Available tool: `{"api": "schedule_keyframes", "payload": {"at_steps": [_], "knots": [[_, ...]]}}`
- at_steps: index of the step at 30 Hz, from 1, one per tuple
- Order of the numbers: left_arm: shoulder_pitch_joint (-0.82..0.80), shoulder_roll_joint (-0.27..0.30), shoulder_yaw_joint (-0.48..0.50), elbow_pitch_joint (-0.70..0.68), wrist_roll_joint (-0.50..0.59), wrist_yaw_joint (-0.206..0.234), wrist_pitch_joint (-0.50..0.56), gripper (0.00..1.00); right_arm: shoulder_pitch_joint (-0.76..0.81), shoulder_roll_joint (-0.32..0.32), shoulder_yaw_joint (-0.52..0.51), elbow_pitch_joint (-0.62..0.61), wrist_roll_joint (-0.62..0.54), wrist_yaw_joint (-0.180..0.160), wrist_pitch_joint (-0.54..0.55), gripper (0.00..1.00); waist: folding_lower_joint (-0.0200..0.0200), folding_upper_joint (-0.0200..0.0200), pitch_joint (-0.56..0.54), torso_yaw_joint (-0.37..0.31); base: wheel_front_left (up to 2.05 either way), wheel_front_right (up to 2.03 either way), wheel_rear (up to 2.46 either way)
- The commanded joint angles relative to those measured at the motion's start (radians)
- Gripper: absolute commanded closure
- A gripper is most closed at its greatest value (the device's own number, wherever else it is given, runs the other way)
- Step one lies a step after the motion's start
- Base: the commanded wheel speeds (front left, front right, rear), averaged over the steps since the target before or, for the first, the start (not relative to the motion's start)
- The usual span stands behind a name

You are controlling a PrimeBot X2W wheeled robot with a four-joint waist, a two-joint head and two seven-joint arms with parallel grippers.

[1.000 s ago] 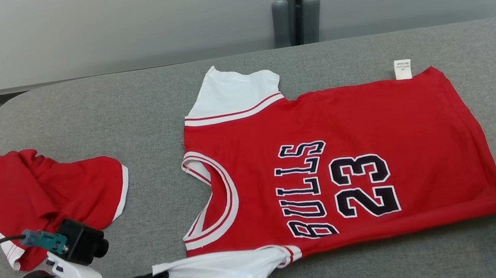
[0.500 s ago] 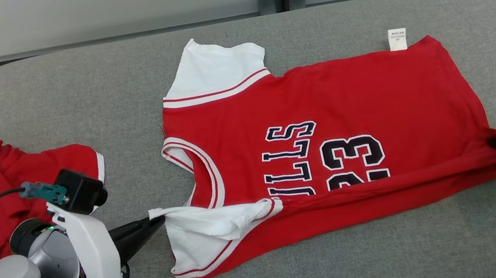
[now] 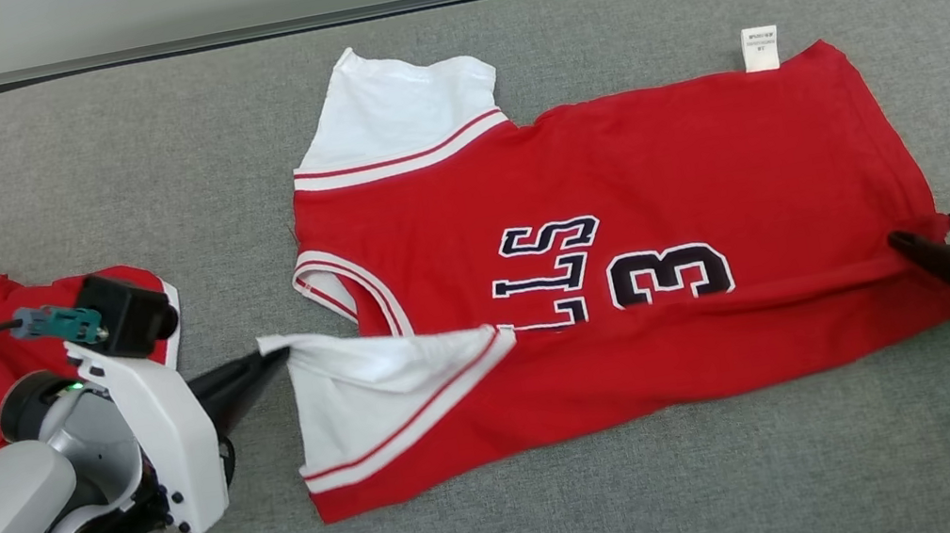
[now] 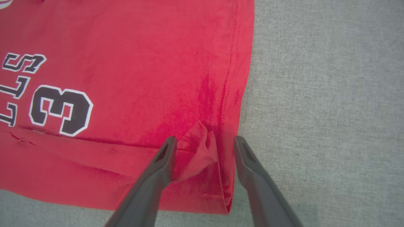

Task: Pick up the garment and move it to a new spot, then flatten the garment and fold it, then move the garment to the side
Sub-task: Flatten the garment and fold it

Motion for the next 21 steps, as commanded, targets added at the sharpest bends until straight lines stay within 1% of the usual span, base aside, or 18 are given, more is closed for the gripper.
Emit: {"api": "schedule_keyframes", "payload": {"at_steps": [1, 2, 4, 8, 10, 14, 16, 19, 20, 21], "knots": [[-0.02, -0.004, 0.008, 0.015, 0.007, -0.001, -0.015, 0.03, -0.004, 0.006, -0.004, 0.004, 0.004, -0.002, -0.017, 0.0, 0.0, 0.0, -0.001, 0.0, 0.0, 0.0, 0.0], [-0.019, -0.011, 0.009, 0.033, 0.004, -0.001, -0.024, 0.0, -0.006, 0.008, -0.009, 0.01, 0.004, -0.002, -0.031, 0.0, 0.0, 0.0, -0.003, 0.001, 0.0, 0.0, 0.0], [-0.018, -0.023, 0.013, 0.061, 0.006, -0.001, -0.047, 0.0, -0.007, 0.013, -0.017, 0.017, 0.006, -0.002, -0.067, 0.0, 0.0, 0.0, -0.009, 0.003, 0.0, 0.0, 0.0], [-0.008, -0.055, 0.036, 0.119, 0.004, -0.001, -0.124, 0.0, -0.018, 0.031, -0.038, 0.011, 0.019, -0.001, -0.22, 0.0, 0.0, 0.0, -0.028, 0.01, 0.0, 0.0, 0.0], [-0.006, -0.066, 0.062, 0.14, 0.009, 0.003, -0.186, 0.0, -0.018, 0.037, -0.038, -0.001, 0.023, -0.001, -0.305, 0.0, 0.0, 0.0, -0.038, 0.012, 0.0, 0.0, 0.0], [0.016, -0.11, 0.141, 0.176, -0.011, 0.044, -0.355, 0.0, -0.003, 0.041, -0.022, -0.027, 0.01, -0.001, -0.5, 0.0, 0.0, 0.0, -0.065, 0.019, 0.0, 0.0, 0.0], [0.038, -0.132, 0.18, 0.177, -0.025, 0.061, -0.417, 0.0, 0.012, 0.04, -0.012, -0.039, -0.007, -0.001, -0.609, 0.0, 0.0, 0.0, -0.08, 0.023, 0.0, 0.0, 0.0], [0.075, -0.162, 0.269, 0.169, -0.027, 0.083, -0.458, 0.0, 0.035, 0.048, -0.001, -0.047, -0.054, -0.001, -0.775, 0.0, 0.0, 0.0, -0.1, 0.028, 0.0, 0.0, 0.0], [0.097, -0.177, 0.307, 0.163, -0.022, 0.093, -0.461, 0.0, 0.047, 0.057, -0.011, -0.037, -0.064, -0.001, -0.823, 0.0, 0.0, 0.0, -0.107, 0.03, 0.0, 0.0, 0.0], [0.112, -0.191, 0.371, 0.151, 0.012, 0.109, -0.463, 0.0, 0.058, 0.06, -0.01, -0.035, -0.093, -0.001, -0.871, 0.0, 0.0, 0.0, -0.111, 0.031, 0.0, 0.0, 0.0]]}}
